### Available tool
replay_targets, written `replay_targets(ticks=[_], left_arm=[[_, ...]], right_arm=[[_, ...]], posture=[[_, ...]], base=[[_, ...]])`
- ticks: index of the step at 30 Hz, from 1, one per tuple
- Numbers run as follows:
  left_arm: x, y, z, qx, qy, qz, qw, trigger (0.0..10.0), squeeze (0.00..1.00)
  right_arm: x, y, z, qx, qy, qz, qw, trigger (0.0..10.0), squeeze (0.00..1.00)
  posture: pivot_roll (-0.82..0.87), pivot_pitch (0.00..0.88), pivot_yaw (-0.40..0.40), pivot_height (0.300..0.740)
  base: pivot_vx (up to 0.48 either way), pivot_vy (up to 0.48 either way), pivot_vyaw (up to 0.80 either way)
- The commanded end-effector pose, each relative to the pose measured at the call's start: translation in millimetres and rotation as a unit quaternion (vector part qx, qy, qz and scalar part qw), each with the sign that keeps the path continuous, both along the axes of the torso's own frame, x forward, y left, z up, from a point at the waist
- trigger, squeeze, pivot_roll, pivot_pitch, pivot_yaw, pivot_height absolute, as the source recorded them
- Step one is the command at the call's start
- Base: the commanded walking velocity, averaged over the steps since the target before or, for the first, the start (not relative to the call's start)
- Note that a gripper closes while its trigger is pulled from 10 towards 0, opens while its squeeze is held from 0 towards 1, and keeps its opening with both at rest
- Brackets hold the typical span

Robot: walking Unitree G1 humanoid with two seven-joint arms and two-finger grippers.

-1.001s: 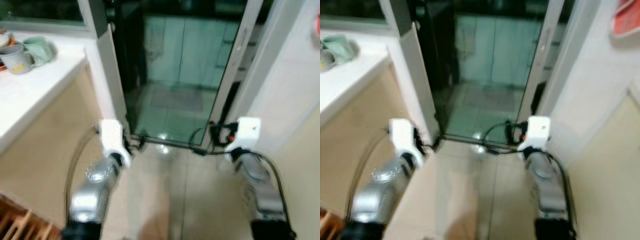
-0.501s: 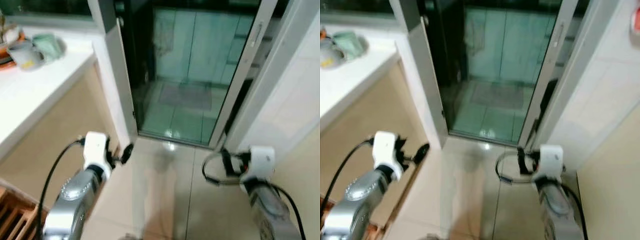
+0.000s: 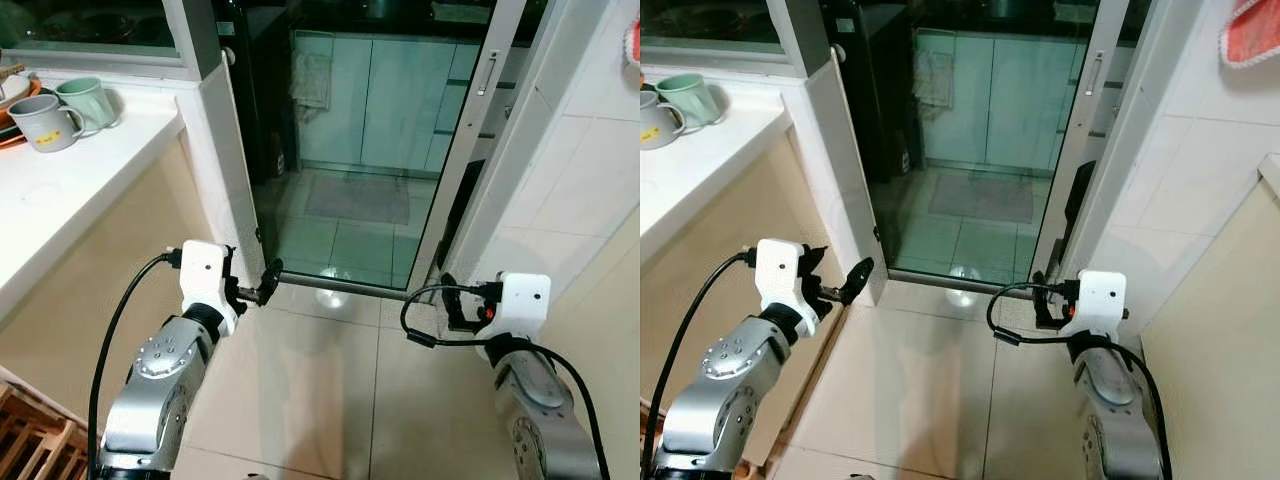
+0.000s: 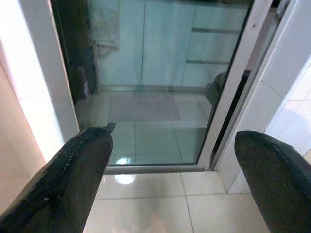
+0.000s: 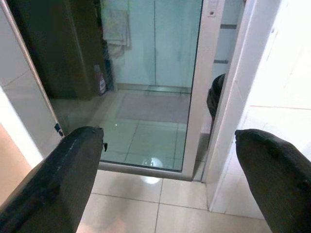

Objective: Restocking fridge

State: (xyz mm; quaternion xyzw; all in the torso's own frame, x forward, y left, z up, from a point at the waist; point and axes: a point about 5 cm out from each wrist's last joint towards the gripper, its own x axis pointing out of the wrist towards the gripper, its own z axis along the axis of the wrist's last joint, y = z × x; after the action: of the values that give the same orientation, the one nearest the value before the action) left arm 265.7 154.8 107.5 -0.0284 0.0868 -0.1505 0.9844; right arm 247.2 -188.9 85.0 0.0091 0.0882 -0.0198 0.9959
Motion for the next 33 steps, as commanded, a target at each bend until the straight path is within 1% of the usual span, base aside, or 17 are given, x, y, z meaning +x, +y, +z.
replay_targets(ticks=[1,8,11,13,17,19,21,22,28,29,33], left_arm=[[2.5,3.6,1.1,0.007,-0.002,0.006,1.000,10.0,0.00],[4.7,5.8,1.8,-0.016,0.001,0.021,1.000,10.0,0.00],[5.1,8.1,2.5,-0.017,-0.001,0.025,1.000,10.0,0.00],[5.6,9.1,3.2,-0.008,-0.004,0.028,1.000,10.0,0.00],[5.8,9.7,3.7,-0.005,-0.007,0.043,0.999,10.0,0.00],[5.8,9.9,3.7,-0.004,-0.007,0.045,0.999,10.0,0.00],[7.0,18.0,-3.0,-0.001,0.009,0.090,0.996,10.0,0.00],[7.4,20.4,-4.3,0.005,0.012,0.100,0.995,10.0,0.00],[8.3,24.8,-4.7,0.020,0.012,0.117,0.993,10.0,0.00],[8.3,25.5,-5.2,0.027,0.013,0.120,0.992,10.0,0.00],[9.1,27.4,-8.5,0.022,0.021,0.128,0.991,10.0,0.00]], right_arm=[[2.5,-0.7,0.2,0.006,0.000,-0.001,1.000,10.0,0.00],[4.5,-0.3,-5.8,0.015,0.013,0.001,1.000,10.0,0.00],[6.1,0.6,-6.7,0.019,0.014,0.004,1.000,10.0,0.00],[6.9,1.1,-7.0,0.022,0.014,0.006,1.000,10.0,0.00],[10.6,0.9,-6.4,0.044,0.012,0.010,0.999,10.0,0.00],[11.1,0.9,-6.2,0.047,0.011,0.011,0.999,10.0,0.00],[12.0,0.4,-5.7,0.042,0.012,0.013,0.999,10.0,0.00],[12.3,0.5,-5.8,0.040,0.012,0.015,0.999,10.0,0.00],[13.6,2.5,-7.0,0.033,0.013,0.027,0.999,10.0,0.00],[13.5,3.2,-7.9,0.031,0.014,0.030,0.999,10.0,0.00],[12.6,3.9,-10.7,0.033,0.019,0.034,0.999,10.0,0.00]], posture=[[-0.08,0.000,0.070,0.740],[-0.08,0.000,0.076,0.740],[-0.08,0.000,0.079,0.740],[-0.08,0.000,0.081,0.740],[-0.08,0.000,0.081,0.740],[-0.08,0.000,0.081,0.740],[-0.07,0.000,0.083,0.740],[-0.07,0.000,0.083,0.740],[-0.07,0.000,0.082,0.740],[-0.07,0.000,0.082,0.740],[-0.07,0.000,0.083,0.740]], base=[[0.000,0.000,0.78],[0.000,0.034,0.74],[0.000,0.000,0.73],[0.000,-0.480,0.73],[0.000,-0.480,0.72],[0.000,-0.480,0.70],[0.000,-0.480,0.69],[0.000,-0.480,0.69],[0.000,-0.470,0.70],[0.000,0.000,0.69],[0.000,0.000,0.69]])
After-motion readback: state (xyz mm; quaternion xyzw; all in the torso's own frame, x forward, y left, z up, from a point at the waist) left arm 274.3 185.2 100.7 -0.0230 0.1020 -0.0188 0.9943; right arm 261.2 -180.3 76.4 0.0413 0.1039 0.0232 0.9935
